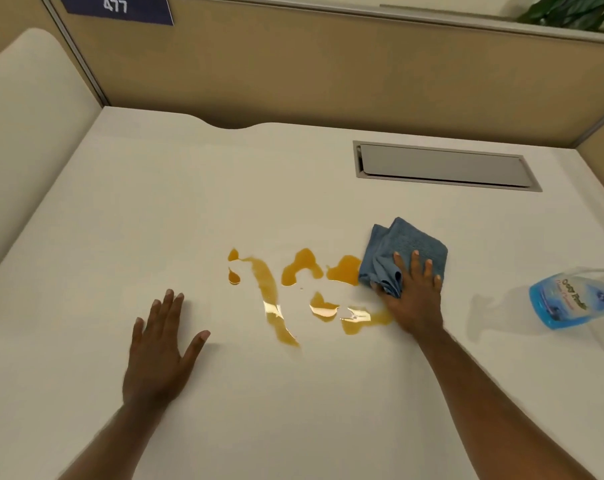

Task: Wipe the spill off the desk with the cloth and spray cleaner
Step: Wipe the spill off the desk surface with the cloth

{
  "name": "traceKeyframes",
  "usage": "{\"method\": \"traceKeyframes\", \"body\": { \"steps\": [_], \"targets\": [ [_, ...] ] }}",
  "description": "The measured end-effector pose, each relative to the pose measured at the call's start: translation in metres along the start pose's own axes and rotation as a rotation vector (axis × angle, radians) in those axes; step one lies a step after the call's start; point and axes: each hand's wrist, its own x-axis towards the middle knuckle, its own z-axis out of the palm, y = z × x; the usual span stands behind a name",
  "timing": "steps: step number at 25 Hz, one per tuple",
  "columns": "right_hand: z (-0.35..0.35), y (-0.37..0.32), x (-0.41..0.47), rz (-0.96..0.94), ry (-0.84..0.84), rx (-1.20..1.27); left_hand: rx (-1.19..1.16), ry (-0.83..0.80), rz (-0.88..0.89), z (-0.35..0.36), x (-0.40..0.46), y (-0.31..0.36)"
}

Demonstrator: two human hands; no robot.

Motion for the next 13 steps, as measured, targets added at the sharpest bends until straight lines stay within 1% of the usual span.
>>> {"method": "traceKeyframes", "body": {
  "steps": [3,4,6,9,13],
  "targets": [
    [-0.001,-0.011,0.018,0.086,0.05,0.142,0.006,-0.009,-0.013,0.0,0.001,0.0],
    [-0.001,-0.016,0.023,0.111,0.045,0.19,0.01,-0.008,-0.015,0.0,0.001,0.001],
    [0.002,-0.028,0.031,0.113,0.008,0.206,0.016,-0.011,-0.017,0.0,0.003,0.001],
    [0.009,-0.06,0.035,0.011,-0.039,0.198,0.025,-0.012,-0.026,0.0,0.002,0.001],
    [0.019,-0.132,0.024,-0.257,-0.05,0.249,0.017,-0.016,-0.026,-0.001,0.001,0.001]
  ]
}}
